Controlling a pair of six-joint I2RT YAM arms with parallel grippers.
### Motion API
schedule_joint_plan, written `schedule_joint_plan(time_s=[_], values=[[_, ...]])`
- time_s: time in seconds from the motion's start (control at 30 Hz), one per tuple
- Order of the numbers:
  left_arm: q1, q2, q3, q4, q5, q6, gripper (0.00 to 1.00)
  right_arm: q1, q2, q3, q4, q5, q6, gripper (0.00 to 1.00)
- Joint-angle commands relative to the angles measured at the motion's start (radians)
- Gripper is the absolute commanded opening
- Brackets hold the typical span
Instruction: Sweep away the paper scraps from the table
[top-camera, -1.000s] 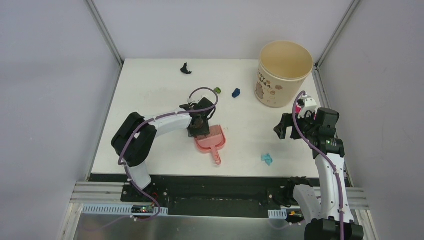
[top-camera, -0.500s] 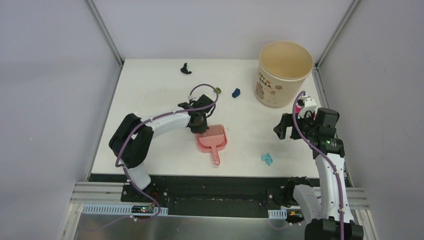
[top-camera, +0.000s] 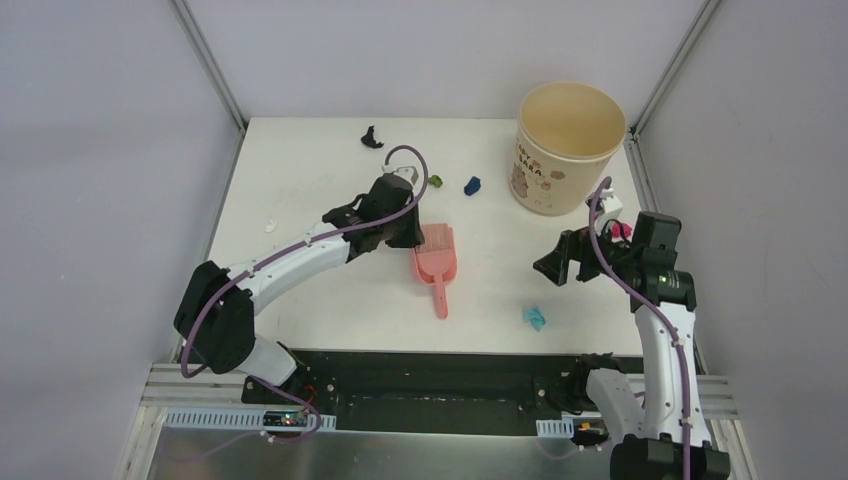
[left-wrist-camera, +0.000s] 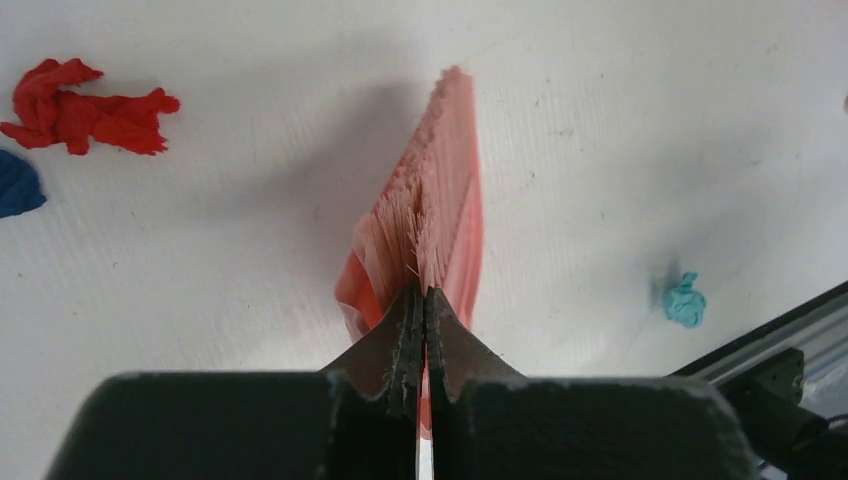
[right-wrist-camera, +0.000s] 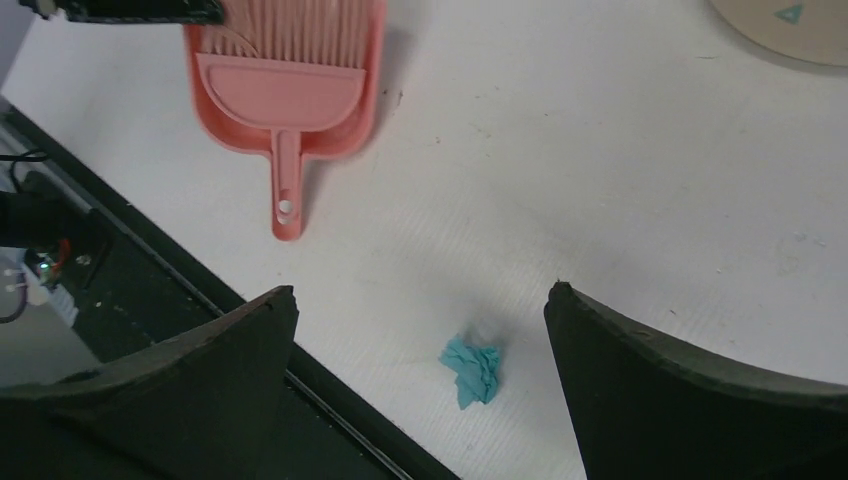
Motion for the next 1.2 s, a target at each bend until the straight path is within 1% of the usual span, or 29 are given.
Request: schedule_joint_plan(time_s=[0.0,0.1,0.17,0.23,0.27,0.37,0.43,0.57,0.6,0.73,0.8,0.9,1.03,1.17], values=[[0.001,-0.026,-0.045,0.092,0.091,0.086,0.0,0.003,0.074,0.092,-0.043,-0.185,-0.002,0.97],[0.001,-0.037,-0.084,0.132,0.13,0.093,0.0,0.033,0.128,0.11,-0.01,-0.199,0.03,0.96],[0.001,-0.049,-0.111,0.153,0.129,0.078,0.0,0.092,0.164,0.118,0.026,-0.161,0.049,0.92],[0.003,-0.057,-0.139,0.169,0.101,0.052,0.0,0.199,0.216,0.136,0.048,-0.053,0.059,0.84],[0.003,-0.059,-0.153,0.175,0.086,0.034,0.0,0.283,0.252,0.152,0.043,0.002,0.05,0.81],[0.009,-0.055,-0.193,0.176,0.04,-0.049,0.0,0.452,0.377,0.217,0.003,0.115,0.033,0.73],[0.013,-0.06,-0.232,0.176,-0.009,-0.134,0.0,0.534,0.474,0.266,-0.019,0.186,0.041,0.67],[0.015,-0.073,-0.306,0.227,-0.03,-0.26,0.0,0.645,0.639,0.37,-0.022,0.299,0.083,0.56],[0.014,-0.077,-0.321,0.235,-0.038,-0.285,0.0,0.67,0.685,0.415,-0.034,0.322,0.107,0.56],[0.015,-0.098,-0.364,0.248,-0.071,-0.365,0.0,0.78,0.879,0.545,-0.128,0.391,0.138,0.62],[0.015,-0.11,-0.382,0.251,-0.083,-0.392,0.0,0.823,0.926,0.573,-0.142,0.422,0.134,0.62],[0.016,-0.118,-0.406,0.264,-0.078,-0.434,0.0,0.866,0.956,0.586,-0.123,0.452,0.141,0.56],[0.015,-0.112,-0.44,0.279,-0.056,-0.499,0.0,0.932,1.017,0.621,-0.161,0.489,0.139,0.48],[0.015,-0.106,-0.48,0.312,-0.038,-0.578,0.0,0.986,1.039,0.631,-0.17,0.525,0.127,0.48]])
